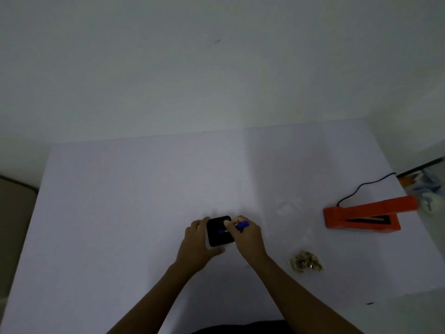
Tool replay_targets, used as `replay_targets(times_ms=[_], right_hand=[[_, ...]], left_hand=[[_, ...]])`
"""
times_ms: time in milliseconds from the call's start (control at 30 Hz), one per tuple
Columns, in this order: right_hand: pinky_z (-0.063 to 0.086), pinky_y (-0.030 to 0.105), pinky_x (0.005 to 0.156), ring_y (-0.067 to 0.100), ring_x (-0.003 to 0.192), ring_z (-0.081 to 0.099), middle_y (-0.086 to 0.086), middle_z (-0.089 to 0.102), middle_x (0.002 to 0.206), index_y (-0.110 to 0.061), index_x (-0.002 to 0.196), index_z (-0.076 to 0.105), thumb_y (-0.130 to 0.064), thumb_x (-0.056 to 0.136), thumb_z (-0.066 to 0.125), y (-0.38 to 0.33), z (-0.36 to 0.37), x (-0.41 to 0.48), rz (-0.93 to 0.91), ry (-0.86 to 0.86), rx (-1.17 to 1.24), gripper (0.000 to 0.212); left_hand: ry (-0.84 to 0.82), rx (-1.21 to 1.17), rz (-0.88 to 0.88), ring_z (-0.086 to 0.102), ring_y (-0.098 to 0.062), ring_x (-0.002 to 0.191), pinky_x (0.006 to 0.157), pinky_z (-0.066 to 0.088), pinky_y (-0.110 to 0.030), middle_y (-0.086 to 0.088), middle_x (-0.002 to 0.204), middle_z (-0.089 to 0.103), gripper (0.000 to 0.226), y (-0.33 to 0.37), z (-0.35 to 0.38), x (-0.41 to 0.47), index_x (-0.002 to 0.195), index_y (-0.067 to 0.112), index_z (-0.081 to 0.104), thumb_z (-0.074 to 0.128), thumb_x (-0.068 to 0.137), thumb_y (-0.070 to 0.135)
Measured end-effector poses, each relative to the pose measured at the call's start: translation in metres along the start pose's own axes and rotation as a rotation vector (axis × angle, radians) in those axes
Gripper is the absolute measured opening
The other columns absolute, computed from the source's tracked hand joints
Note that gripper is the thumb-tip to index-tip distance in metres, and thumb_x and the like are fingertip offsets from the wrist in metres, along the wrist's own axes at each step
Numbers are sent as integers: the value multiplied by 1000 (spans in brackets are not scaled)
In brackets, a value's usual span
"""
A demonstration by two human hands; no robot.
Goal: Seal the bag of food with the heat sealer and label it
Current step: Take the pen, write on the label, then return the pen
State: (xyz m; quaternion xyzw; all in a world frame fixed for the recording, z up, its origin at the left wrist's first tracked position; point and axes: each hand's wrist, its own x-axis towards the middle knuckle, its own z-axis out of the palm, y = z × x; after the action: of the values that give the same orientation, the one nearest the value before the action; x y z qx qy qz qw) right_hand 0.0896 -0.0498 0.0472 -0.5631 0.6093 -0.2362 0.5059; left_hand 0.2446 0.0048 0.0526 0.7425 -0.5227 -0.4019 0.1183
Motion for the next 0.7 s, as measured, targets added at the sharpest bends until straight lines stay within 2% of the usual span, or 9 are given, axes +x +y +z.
replay_targets(times_ms=[100,200,300,467,700], right_hand=[[49,17,60,10,66,62,-1,63,68,-18,71,59,-34,88,68,19,12,9,45,-31,-81,25],[50,19,63,12,70,62,-6,59,70,-19,79,59,-31,91,65,23,17,17,15,-37,-129,18],[50,21,62,9,63,57,-10,54,66,-18,77,57,-29,89,67,23,20,27,10,-32,-151,19],[56,32,66,18,69,62,4,64,74,-13,80,60,-28,86,69,16,27,50,-22,-72,-143,19],[52,26,60,9,60,53,-3,55,68,-9,98,62,-18,88,68,-16,32,93,-62,-89,-158,15]], left_hand=[[-36,37,-10,38,-21,130,100,44,-34,-3,150,31,108,-8,16,9,152,22,17,82,69,44],[0,23,-8,46,-22,125,96,47,-34,-7,145,41,98,-11,23,21,151,20,21,80,74,35],[2,9,5,52,-22,118,93,50,-35,-8,135,50,90,-16,19,34,150,21,23,77,78,28],[37,11,-1,56,-24,112,91,51,-40,-10,129,53,86,-20,3,55,148,20,27,76,78,27],[40,45,30,60,-27,104,85,53,-41,-11,123,58,83,-14,-32,95,141,18,36,81,71,26]])
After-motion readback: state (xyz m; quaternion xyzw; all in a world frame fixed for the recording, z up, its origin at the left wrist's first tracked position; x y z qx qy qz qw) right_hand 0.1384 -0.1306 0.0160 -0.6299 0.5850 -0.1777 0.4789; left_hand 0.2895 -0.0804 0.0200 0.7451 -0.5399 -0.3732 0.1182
